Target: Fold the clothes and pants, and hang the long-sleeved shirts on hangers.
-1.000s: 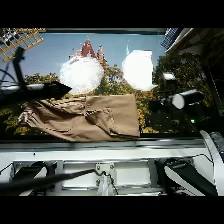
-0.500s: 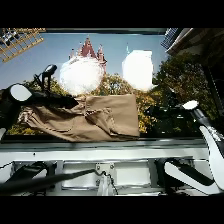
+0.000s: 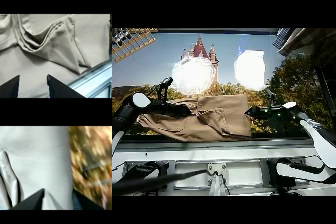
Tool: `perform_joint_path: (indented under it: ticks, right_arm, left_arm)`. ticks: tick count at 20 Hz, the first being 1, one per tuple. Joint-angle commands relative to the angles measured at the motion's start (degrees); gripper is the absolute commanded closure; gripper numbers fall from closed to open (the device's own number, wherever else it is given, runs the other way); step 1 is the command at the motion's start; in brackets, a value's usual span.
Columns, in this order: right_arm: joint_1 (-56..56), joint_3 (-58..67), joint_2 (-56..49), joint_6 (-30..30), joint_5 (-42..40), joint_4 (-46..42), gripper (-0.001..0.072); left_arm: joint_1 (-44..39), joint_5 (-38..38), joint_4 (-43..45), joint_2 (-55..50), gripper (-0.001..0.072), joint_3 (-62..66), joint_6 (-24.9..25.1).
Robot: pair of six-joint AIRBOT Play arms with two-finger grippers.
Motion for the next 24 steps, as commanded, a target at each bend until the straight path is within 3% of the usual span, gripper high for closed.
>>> perform_joint_path:
  ticks: [1, 2, 3, 4, 6, 8, 10, 14, 19, 24]
  right_arm:
    - [4.61, -0.07, -1.36, 0.04, -1.42, 2.95, 0.0451]
    - [5.44, -0.07, -1.18, 0.9, -1.03, 3.39, 0.064]
    - [5.73, -0.07, -0.66, 2.58, -0.33, 3.37, 0.0686]
    - [5.66, -0.04, 0.15, 4.28, 0.76, 3.21, 0.0687]
    - [4.76, 0.52, 3.28, 9.25, 4.2, 1.6, 0.0687]
    - [2.91, 1.97, 8.17, 16.94, 6.84, -2.86, 0.0687]
    - [0.9, 4.7, 13.84, 23.52, 9.75, -8.57, 0.0687]
    - [-1.7, 12.85, 22.84, 31.23, 13.55, -15.37, 0.0688]
    - [-1.92, 24.63, 24.44, 40.04, 22.62, -21.31, 0.0687]
    - [-1.92, 36.26, 24.81, 47.32, 30.36, -28.89, 0.0687]
  left_arm:
    - [-0.04, 0.63, -0.26, -0.04, 0.0363, -0.94, 0.87]
    - [-0.04, 1.01, -0.22, -0.04, 0.0363, -1.57, 1.05]
    - [-0.04, 1.01, -0.26, -0.04, 0.0364, -2.38, 1.05]
    - [-0.07, 1.01, -0.59, -0.04, 0.0368, -3.43, 1.05]
    - [-0.07, 1.66, -3.93, -0.04, 0.0613, -5.9, 4.13]
    - [-0.39, 4.39, -10.45, -0.04, 0.0692, -8.46, 7.96]
    - [-3.02, 9.11, -15.34, -0.13, 0.0692, -9.92, 10.56]
    - [-14.36, 18.38, -17.55, -2.12, 0.0692, -10.03, 10.67]
    - [-31.28, 30.34, -23.1, -10.4, 0.0694, -9.25, 10.47]
    - [-39.6, 30.99, -24.37, -23.37, 0.0694, 0.76, 10.43]
